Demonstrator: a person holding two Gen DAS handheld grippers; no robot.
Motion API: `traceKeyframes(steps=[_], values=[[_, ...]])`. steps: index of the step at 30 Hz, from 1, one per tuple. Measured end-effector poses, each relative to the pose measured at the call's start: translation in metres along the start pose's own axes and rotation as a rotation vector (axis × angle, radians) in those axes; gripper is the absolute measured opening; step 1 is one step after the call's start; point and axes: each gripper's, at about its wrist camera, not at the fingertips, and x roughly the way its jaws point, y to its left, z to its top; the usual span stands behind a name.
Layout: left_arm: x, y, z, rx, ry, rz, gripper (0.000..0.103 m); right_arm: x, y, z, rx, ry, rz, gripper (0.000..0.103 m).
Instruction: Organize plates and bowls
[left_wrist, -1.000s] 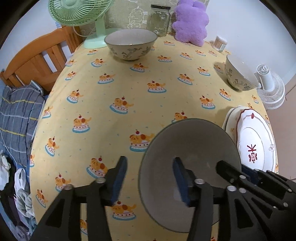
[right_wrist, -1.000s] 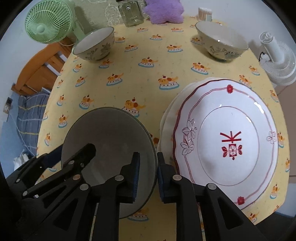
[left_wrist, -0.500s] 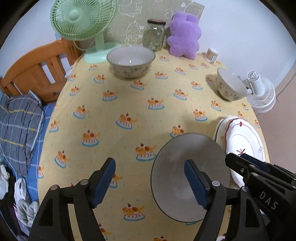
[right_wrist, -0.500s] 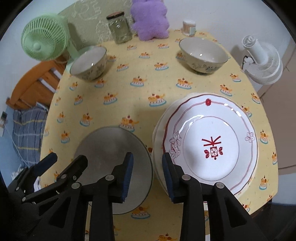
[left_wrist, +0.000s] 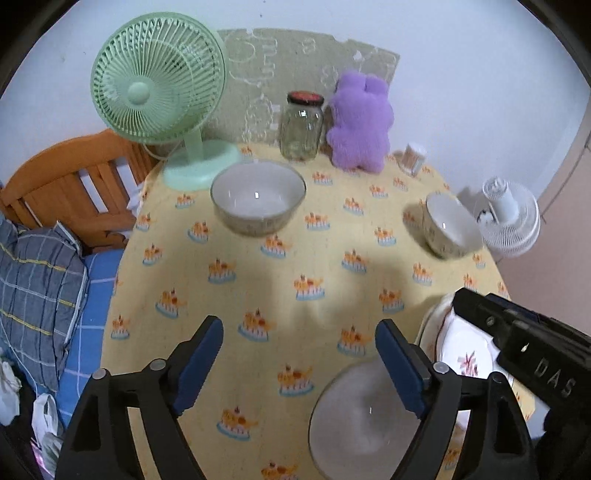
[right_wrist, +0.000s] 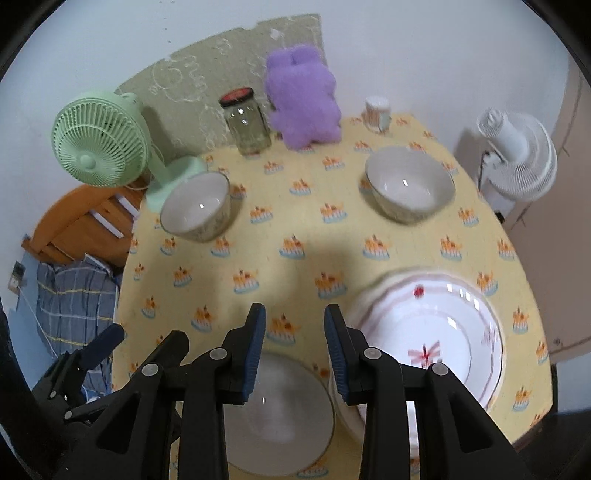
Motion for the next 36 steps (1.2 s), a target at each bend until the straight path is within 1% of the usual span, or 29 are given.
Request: traceKeyframes(steps=[2,3,8,11,14,20,24,26,30,31,34,36], values=[[0.002,0.0,0.009,-0.011,-0.017,0.012,0.089,0.003,0.003,0.011,-0.014,-0.023,0.012,0.055],[0.003,0.001,0.014,-0.023,-0.019,0.02,0.09,0.006,0.004,0.016,-0.023,-0.031,0.018,0.058],[0.019,0.007,0.036,-0.077,-0.017,0.047,0.091,0.026,0.008,0.046,-0.057,-0.031,0.059,0.061],[0.028,0.008,0.048,-0.096,-0.048,0.109,0.091,0.042,0.009,0.062,-0.068,-0.018,0.086,0.063],[0.04,0.009,0.06,-0.103,-0.061,0.157,0.091,0.061,0.012,0.081,-0.1,0.007,0.075,0.063],[0.068,0.016,0.083,-0.14,-0.07,0.217,0.091,0.097,0.019,0.112,-0.168,0.007,0.095,0.063],[0.086,0.023,0.097,-0.162,-0.061,0.251,0.089,0.116,0.028,0.129,-0.205,-0.002,0.08,0.064],[0.093,0.028,0.103,-0.177,-0.06,0.272,0.087,0.125,0.034,0.136,-0.219,-0.003,0.086,0.063],[0.109,0.038,0.114,-0.189,-0.052,0.296,0.086,0.148,0.043,0.149,-0.227,0.023,0.107,0.064],[0.113,0.041,0.116,-0.192,-0.047,0.3,0.084,0.154,0.046,0.152,-0.23,0.029,0.105,0.064],[0.125,0.048,0.121,-0.198,-0.045,0.291,0.082,0.168,0.055,0.156,-0.245,0.031,0.129,0.064],[0.134,0.054,0.123,-0.205,-0.036,0.298,0.078,0.179,0.061,0.158,-0.256,0.036,0.138,0.063]])
